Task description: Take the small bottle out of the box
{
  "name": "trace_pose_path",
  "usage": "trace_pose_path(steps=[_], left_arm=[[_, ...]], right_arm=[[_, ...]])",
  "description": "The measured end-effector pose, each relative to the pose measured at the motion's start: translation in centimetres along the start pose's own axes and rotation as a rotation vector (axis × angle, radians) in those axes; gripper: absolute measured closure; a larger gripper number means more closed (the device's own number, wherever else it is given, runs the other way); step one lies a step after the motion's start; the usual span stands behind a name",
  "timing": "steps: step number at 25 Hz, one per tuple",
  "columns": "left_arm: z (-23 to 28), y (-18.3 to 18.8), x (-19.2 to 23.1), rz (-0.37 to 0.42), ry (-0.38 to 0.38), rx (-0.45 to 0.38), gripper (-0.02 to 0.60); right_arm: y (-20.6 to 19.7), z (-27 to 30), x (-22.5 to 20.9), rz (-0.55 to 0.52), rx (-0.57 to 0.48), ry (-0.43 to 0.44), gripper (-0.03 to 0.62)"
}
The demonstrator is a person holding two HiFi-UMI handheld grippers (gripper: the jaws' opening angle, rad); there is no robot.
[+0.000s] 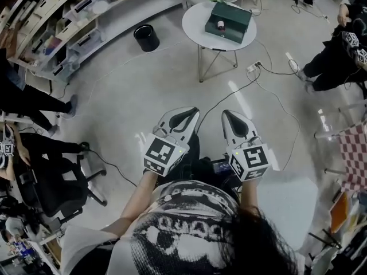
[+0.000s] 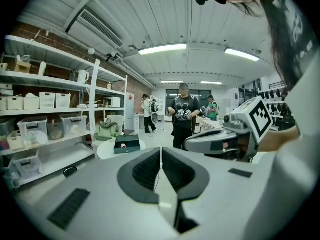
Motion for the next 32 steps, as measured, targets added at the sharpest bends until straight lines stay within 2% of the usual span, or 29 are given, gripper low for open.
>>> trace_pose_path(steps=[9, 20, 26, 32], left_arm=[[8.1, 1.8, 9.1, 0.006, -0.073, 0.019, 0.565], [14.3, 2.0, 20.7, -0.032, -0.117, 0.052, 0.565], [16.9, 2.9, 25.1, -0.029, -0.152, 0.030, 0.565], [19.2, 3.6, 27.7, 0.000, -0.192, 0.020, 0.565]], right_arm=[[3.0, 9.2, -5.6, 0.022, 0.039, -0.052, 0.595], [6.6, 19.3, -10.9, 0.067, 0.080, -0.145, 0.595], [8.0, 22.9, -12.7, 0.087, 0.086, -0.200, 0.595], [8.7, 25.4, -13.7, 0.084, 0.094, -0.232, 0.595]])
Point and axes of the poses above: the fingertips, and each gripper's own axes: z forward along the fingers, x to its left, y out of its top, the point moved 5 cm from there along -z, backward along the fingers
